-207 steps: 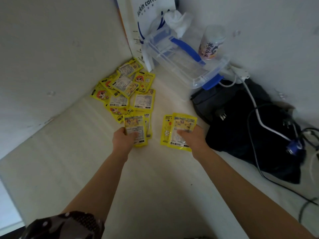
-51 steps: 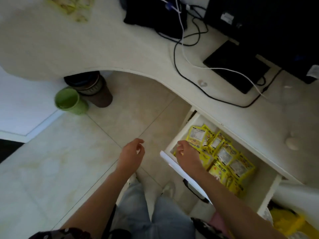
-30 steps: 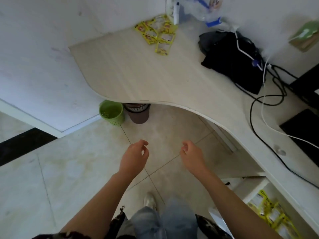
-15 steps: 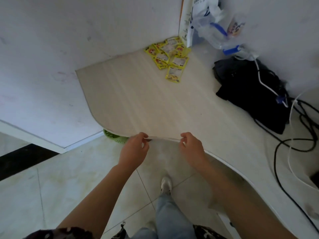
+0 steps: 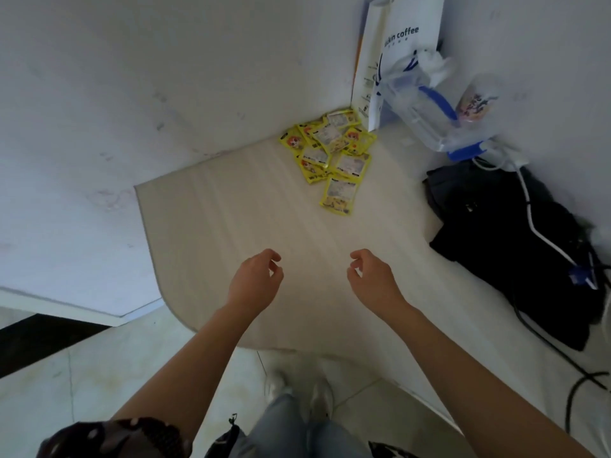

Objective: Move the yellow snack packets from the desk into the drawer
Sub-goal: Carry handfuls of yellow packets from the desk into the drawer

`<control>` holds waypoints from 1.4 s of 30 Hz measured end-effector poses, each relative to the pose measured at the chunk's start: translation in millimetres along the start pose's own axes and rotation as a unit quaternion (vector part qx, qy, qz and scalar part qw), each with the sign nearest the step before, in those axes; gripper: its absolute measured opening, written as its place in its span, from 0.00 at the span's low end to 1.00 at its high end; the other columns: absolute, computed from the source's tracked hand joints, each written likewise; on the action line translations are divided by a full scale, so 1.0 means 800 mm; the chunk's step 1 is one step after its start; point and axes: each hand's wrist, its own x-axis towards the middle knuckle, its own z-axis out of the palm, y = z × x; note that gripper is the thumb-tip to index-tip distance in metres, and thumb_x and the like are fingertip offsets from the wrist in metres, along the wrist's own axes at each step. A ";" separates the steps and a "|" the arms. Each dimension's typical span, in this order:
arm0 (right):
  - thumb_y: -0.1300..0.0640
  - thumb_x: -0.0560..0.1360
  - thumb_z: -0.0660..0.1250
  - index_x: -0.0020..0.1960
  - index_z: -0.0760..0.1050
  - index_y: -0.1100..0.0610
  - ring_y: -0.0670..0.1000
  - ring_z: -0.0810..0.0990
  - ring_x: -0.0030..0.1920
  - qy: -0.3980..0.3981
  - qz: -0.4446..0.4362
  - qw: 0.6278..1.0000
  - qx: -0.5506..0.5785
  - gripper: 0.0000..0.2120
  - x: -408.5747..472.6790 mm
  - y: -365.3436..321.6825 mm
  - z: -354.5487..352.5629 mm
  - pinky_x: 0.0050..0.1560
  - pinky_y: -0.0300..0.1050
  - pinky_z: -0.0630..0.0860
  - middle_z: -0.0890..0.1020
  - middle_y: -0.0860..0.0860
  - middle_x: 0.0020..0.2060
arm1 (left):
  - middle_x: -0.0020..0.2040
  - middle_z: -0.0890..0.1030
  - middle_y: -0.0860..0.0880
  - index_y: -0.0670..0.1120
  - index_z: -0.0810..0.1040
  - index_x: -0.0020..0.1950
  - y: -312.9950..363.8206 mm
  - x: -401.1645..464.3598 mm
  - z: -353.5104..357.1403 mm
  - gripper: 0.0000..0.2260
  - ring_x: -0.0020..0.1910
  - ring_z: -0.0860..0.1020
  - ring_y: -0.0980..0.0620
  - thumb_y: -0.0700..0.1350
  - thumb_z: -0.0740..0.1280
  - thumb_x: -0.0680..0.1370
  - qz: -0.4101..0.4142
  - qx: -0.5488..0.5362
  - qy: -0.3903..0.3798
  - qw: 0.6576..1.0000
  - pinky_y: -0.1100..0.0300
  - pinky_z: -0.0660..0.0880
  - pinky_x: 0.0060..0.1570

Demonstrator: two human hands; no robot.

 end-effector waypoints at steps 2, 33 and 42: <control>0.57 0.77 0.62 0.64 0.71 0.57 0.53 0.77 0.58 0.003 0.009 1.000 -0.002 0.16 0.027 -0.006 -0.003 0.55 0.41 0.70 0.80 0.54 0.56 | 0.44 0.78 0.55 0.48 0.77 0.58 0.002 0.031 -0.003 0.10 0.50 0.78 0.49 0.45 0.64 0.77 -0.012 -0.004 -0.009 1.000 0.53 0.76 0.50; 0.44 0.72 0.70 0.65 0.60 0.60 0.62 0.71 0.60 -0.013 0.253 0.963 -0.090 0.32 0.332 -0.074 -0.001 0.52 0.55 0.72 0.68 0.60 0.60 | 0.65 0.73 0.41 0.40 0.66 0.69 0.087 0.402 0.055 0.27 0.65 0.69 0.40 0.52 0.66 0.75 -0.145 -0.020 -0.030 0.989 0.47 0.68 0.61; 0.56 0.71 0.73 0.73 0.51 0.57 0.64 0.69 0.58 -0.017 0.204 0.975 -0.082 0.41 0.336 -0.070 0.012 0.53 0.57 0.73 0.63 0.61 0.60 | 0.66 0.69 0.42 0.40 0.60 0.69 0.096 0.410 0.082 0.36 0.66 0.65 0.39 0.51 0.75 0.69 -0.155 0.036 -0.011 0.987 0.47 0.69 0.59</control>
